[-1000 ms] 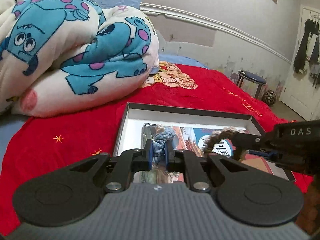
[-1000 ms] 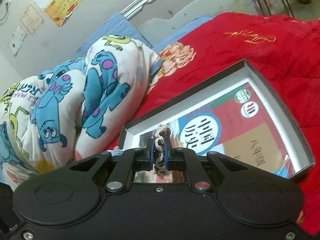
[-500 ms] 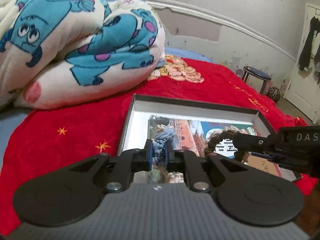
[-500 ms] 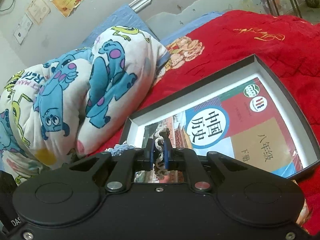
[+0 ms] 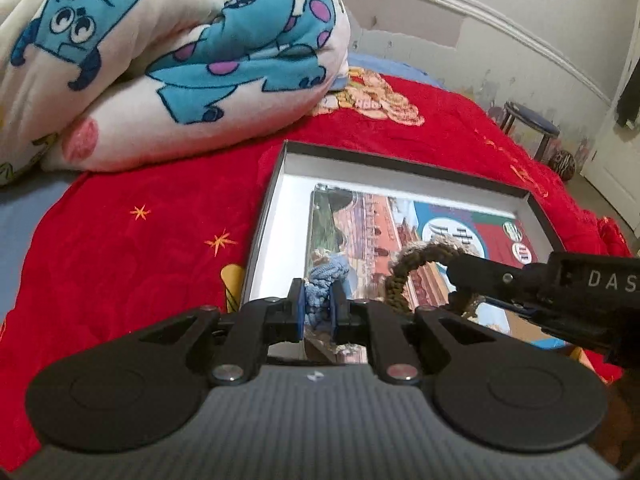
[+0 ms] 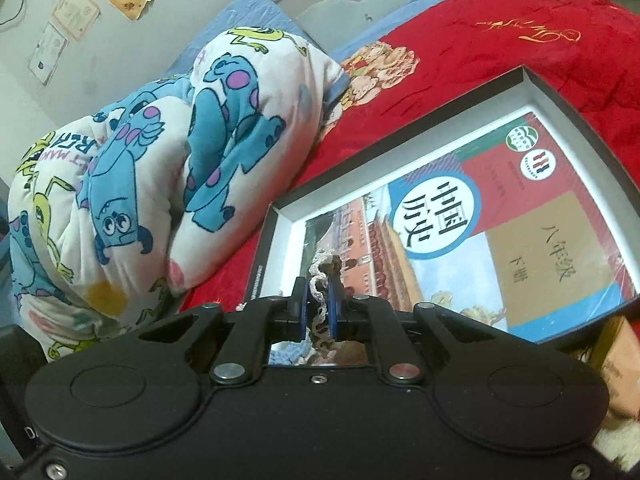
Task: Organize objects
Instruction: 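Lower both held hair ties into the box onto the textbook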
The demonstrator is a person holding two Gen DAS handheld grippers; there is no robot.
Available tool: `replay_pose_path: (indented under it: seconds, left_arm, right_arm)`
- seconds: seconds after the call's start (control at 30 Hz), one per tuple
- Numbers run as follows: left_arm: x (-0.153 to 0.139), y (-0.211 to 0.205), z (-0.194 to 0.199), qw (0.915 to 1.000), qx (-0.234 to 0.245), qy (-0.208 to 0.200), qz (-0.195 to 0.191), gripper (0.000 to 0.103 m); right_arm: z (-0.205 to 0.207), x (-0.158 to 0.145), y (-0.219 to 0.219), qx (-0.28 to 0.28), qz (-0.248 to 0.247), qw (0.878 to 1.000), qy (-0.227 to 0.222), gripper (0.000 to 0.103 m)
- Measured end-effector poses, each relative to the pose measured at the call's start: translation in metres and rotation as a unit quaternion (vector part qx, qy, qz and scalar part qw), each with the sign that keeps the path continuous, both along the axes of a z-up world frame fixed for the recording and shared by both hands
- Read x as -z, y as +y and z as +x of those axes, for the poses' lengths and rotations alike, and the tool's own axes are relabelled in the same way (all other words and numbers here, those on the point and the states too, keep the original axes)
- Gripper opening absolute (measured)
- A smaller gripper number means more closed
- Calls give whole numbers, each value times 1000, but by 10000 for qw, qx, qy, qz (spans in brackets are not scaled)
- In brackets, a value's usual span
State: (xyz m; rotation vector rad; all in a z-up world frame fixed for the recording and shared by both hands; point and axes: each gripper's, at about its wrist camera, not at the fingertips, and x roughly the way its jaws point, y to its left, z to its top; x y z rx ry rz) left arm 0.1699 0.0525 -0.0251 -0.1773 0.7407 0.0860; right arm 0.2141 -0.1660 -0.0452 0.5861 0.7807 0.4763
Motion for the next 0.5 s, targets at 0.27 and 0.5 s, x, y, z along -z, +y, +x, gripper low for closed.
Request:
replay_pose_path:
  seconds: [0.27,0.5]
  left_arm:
    - [4,-3,0,10000,-20,21,85,16]
    - [8,-2,-2,9996,-106,63,237,17]
  right_arm:
    - [-15,-3,6,105,-220,9997,-31,10]
    - [-14,-2,3,109,-181,9998,-6,10]
